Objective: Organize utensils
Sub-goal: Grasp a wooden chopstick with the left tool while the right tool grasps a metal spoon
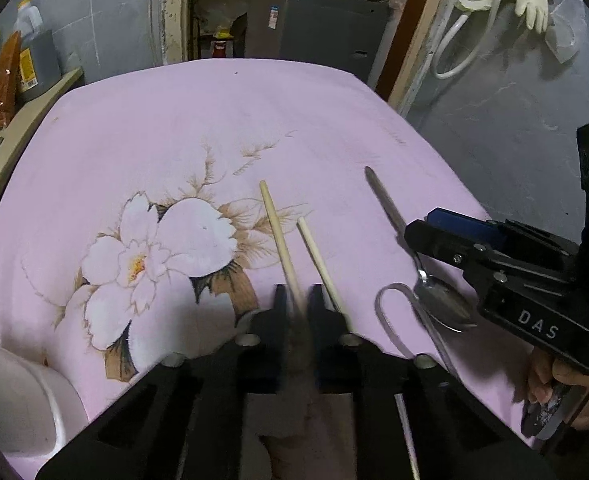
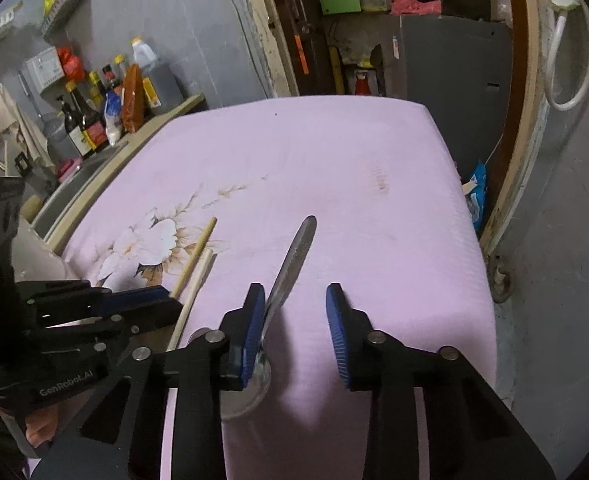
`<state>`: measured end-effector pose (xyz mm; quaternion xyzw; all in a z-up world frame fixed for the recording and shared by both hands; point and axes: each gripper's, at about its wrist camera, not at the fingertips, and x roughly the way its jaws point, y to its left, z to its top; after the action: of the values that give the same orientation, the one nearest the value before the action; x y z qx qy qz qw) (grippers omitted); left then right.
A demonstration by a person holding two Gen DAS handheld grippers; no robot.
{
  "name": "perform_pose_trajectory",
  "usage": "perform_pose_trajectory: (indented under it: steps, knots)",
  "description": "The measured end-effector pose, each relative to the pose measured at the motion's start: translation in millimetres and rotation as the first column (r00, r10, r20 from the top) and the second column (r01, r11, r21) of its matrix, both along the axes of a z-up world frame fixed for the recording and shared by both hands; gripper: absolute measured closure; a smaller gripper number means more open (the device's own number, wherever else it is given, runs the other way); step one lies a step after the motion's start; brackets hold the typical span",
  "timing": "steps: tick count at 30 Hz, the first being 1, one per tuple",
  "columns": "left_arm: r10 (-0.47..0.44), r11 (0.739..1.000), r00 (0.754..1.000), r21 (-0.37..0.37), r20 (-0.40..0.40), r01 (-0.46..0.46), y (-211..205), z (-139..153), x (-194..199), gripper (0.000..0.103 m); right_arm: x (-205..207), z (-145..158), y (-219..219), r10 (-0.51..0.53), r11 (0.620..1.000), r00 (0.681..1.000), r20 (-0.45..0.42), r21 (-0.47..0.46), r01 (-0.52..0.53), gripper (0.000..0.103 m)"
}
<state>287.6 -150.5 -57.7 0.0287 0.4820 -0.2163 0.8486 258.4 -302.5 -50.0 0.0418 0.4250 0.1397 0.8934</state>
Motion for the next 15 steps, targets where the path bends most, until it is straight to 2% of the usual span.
perform_pose_trajectory:
  steps: [7, 15]
  knots:
    - [0.007, 0.999, 1.000, -0.032, -0.021, -0.008, 11, 1, 1, 0.100, 21, -4, 11, 0.023, 0.998, 0.999, -0.045, -0.056, -0.025, 0.079]
    - [-0.012, 1.000, 1.000, 0.008, -0.019, 0.013, 1, 2, 0, 0.100, 41, -6, 23, 0.040, 0.989, 0.995, -0.087, -0.141, -0.052, 0.079]
